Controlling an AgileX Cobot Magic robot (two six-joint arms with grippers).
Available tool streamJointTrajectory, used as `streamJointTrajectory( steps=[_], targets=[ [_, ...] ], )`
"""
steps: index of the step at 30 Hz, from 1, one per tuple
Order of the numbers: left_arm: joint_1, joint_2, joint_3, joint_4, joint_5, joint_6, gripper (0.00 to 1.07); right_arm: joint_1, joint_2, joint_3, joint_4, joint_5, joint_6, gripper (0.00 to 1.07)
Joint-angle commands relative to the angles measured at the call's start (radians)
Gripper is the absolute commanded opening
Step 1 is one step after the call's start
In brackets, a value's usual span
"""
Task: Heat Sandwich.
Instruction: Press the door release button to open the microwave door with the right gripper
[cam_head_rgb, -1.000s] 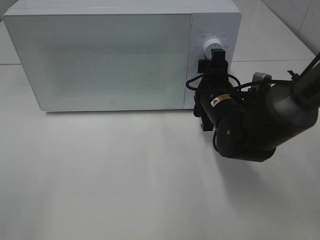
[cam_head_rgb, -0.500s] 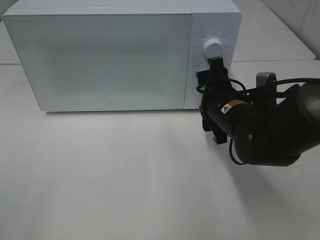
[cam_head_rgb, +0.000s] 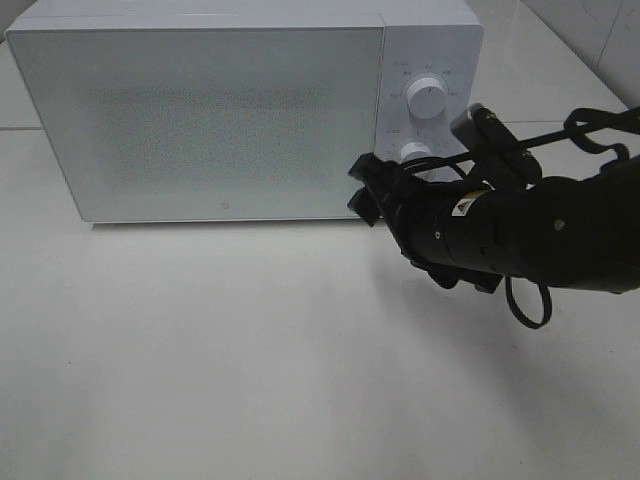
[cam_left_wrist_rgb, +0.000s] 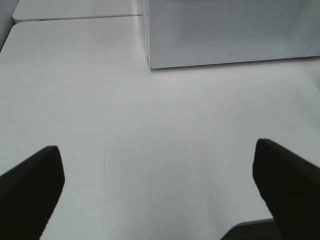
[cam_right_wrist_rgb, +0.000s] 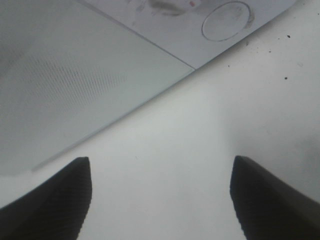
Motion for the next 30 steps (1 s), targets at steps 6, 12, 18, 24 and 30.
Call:
streamJointTrajectory(
  steps=[6, 12, 18, 24, 30],
  targets=[
    [0.005, -0.023, 0.001, -0.008, 0.003, -0.002, 0.98, -0.003, -0.095, -0.003, -0.009, 0.303, -0.478, 0.76],
    [0.005, -0.023, 0.001, -0.008, 0.003, -0.002, 0.98, -0.003, -0.151, -0.003, -0.022, 0.464, -0.649, 0.76],
    [0.005, -0.023, 0.001, -0.008, 0.003, -0.002, 0.98, -0.003, -0.211, -0.003, -0.147, 0.603, -0.664, 0.76],
    [0.005, -0.023, 0.001, -0.008, 0.003, -0.002, 0.98, -0.003, -0.299, -0.003, -0.292, 0.792, -0.637, 0.76],
    [0.005, -0.023, 0.001, -0.008, 0.003, -0.002, 0.98, -0.003, -0.438, -0.003, -0.375, 0.987, -0.618, 0.75]
  ],
)
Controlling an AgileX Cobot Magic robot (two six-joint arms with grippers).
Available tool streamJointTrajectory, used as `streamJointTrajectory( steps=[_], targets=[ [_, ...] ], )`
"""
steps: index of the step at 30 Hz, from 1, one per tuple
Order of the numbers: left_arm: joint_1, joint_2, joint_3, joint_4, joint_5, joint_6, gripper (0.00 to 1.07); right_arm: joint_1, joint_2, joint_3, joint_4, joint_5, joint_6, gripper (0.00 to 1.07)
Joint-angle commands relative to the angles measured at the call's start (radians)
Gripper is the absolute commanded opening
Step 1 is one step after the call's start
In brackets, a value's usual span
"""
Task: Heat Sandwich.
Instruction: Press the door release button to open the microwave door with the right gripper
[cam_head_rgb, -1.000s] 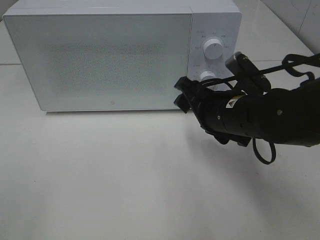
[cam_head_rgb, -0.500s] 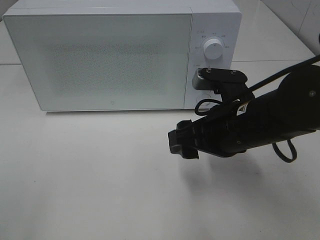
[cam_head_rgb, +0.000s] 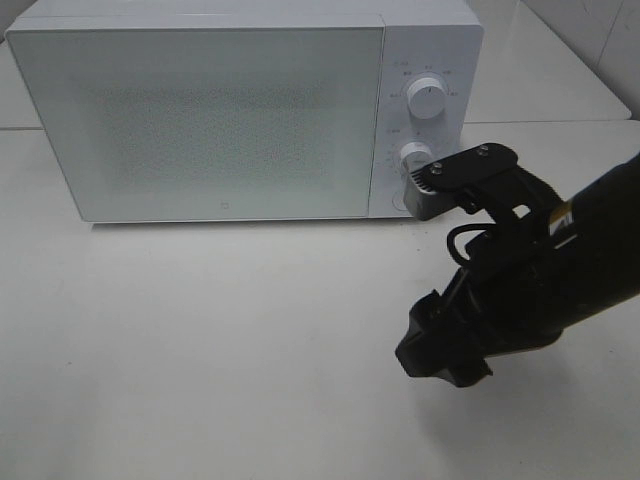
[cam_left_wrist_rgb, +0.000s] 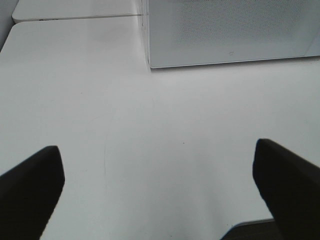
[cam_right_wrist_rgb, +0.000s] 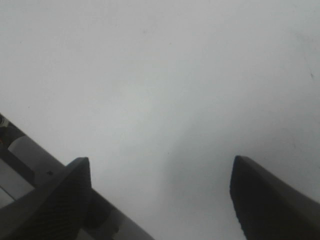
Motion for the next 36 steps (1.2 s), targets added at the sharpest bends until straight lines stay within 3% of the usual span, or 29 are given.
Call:
streamJointTrajectory(
  steps=[1, 13, 29, 32, 36],
  targets=[
    [0.005, -0.023, 0.001, -0.008, 0.003, -0.002, 0.98, -0.003, -0.073, -0.003, -0.034, 0.098, 0.007, 0.75],
    [0.005, -0.023, 0.001, -0.008, 0.003, -0.002, 0.98, -0.003, -0.332, -0.003, -0.048, 0.334, 0.009, 0.75],
    [0.005, -0.023, 0.001, -0.008, 0.003, -0.002, 0.98, -0.004, -0.859, -0.002, -0.137, 0.618, 0.126, 0.75],
    [0.005, -0.023, 0.001, -0.008, 0.003, -0.002, 0.98, -0.027, -0.892, -0.002, -0.139, 0.653, 0.144, 0.75],
    [0.005, -0.023, 0.001, -0.008, 0.003, -0.002, 0.98, -0.193, -0.988, -0.002, -0.141, 0.704, 0.13, 0.75]
  ],
)
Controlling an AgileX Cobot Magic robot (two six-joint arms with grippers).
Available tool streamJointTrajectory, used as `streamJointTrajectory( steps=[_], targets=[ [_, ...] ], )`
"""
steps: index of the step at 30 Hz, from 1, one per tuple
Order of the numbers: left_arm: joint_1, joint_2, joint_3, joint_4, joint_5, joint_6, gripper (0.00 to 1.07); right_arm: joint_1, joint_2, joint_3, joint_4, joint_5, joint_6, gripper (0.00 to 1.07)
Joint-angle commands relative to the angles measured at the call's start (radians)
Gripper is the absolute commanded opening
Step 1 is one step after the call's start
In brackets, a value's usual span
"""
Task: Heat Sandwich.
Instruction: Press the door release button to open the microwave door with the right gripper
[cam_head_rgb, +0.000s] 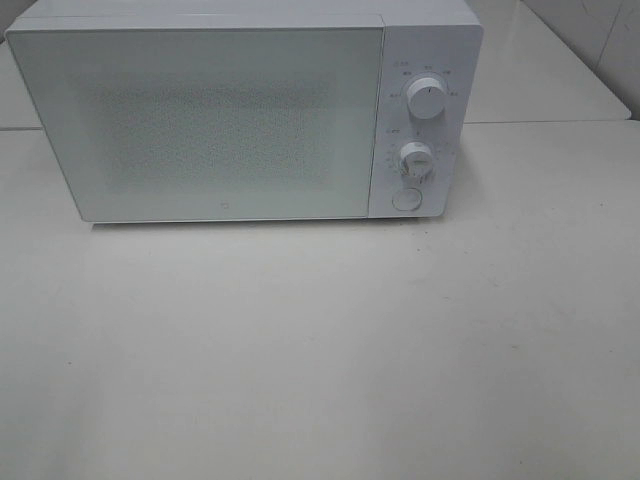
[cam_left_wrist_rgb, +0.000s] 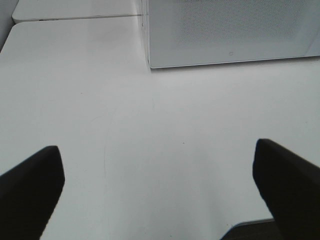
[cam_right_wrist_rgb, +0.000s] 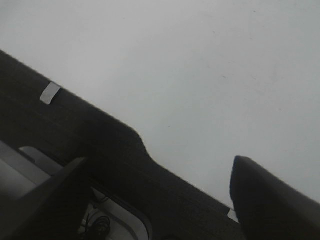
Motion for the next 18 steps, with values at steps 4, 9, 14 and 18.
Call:
streamJointTrajectory(
  steps=[4, 9, 14, 18],
  targets=[
    [0.005, -0.023, 0.001, -0.008, 0.003, -0.002, 0.98, -0.133, -0.103, -0.001, -0.019, 0.015, -0.002, 0.75],
    [0.005, -0.023, 0.001, -0.008, 0.003, -0.002, 0.98, -0.236, -0.204, -0.001, -0.061, 0.012, 0.002, 0.75],
    [0.005, -0.023, 0.001, -0.008, 0.003, -0.002, 0.98, -0.326, -0.301, 0.0, -0.112, -0.028, 0.002, 0.75],
    [0.005, -0.023, 0.001, -0.008, 0.003, -0.002, 0.98, -0.354, -0.345, 0.004, -0.121, -0.075, 0.002, 0.75]
  ],
)
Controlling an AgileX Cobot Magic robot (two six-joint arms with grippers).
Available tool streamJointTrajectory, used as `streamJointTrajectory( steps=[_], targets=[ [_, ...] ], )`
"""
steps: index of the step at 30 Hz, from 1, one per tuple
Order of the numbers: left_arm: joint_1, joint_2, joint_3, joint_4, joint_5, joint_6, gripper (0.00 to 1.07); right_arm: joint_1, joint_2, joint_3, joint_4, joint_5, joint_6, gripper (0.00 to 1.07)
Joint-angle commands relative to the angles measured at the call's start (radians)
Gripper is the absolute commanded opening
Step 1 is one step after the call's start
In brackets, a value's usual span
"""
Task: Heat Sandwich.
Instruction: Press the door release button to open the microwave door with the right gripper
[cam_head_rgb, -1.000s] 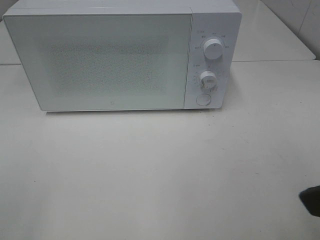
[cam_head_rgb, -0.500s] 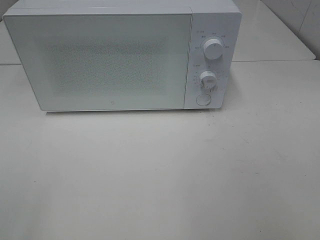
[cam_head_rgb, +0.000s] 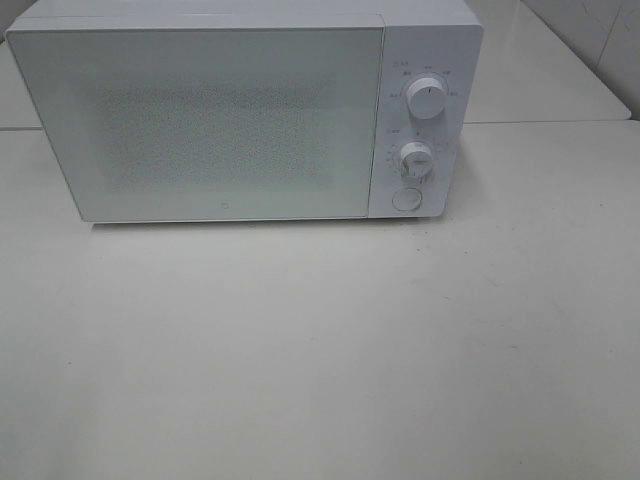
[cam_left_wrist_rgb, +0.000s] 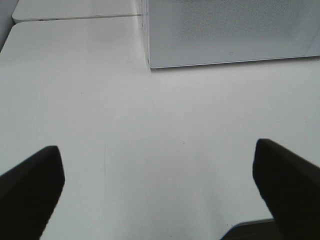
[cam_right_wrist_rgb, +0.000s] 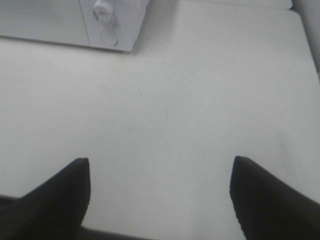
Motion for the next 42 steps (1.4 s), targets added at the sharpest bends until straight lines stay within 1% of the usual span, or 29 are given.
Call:
streamJointTrajectory(
  steps=[1, 3, 5, 6, 10, 32, 36, 40, 42],
  targets=[
    [0.005, -0.023, 0.001, -0.008, 0.003, -0.002, 0.98, -0.045, -0.068, 0.025, -0.013, -0.08, 0.003, 0.75],
    [0.005, -0.023, 0.001, -0.008, 0.003, -0.002, 0.98, -0.053, -0.08, 0.039, -0.013, -0.091, 0.003, 0.75],
    [0.005, -0.023, 0.001, -0.008, 0.003, -0.002, 0.98, -0.067, -0.106, 0.08, -0.011, -0.107, 0.003, 0.75],
    [0.005, -0.023, 0.001, -0.008, 0.003, -0.002, 0.98, -0.076, -0.107, 0.123, -0.001, -0.104, 0.009, 0.75],
    [0.005, -0.023, 0.001, -0.009, 0.003, -0.002, 0.98, -0.076, -0.107, 0.159, 0.005, -0.159, 0.008, 0.75],
    [0.005, -0.023, 0.001, -0.009, 0.003, -0.002, 0.98, -0.076, -0.106, 0.158, 0.003, -0.159, 0.006, 0.75],
    [0.005, -0.023, 0.001, -0.009, 0.003, -0.002, 0.98, -0.076, -0.086, 0.149, 0.005, -0.162, 0.007, 0.75],
    [0.005, -0.023, 0.001, -0.009, 0.003, -0.002, 0.98, -0.075, -0.031, 0.116, 0.005, -0.194, 0.007, 0.75],
    [0.005, -0.023, 0.001, -0.009, 0.003, -0.002, 0.98, -0.075, 0.02, 0.103, 0.005, -0.248, 0.013, 0.75]
  ],
)
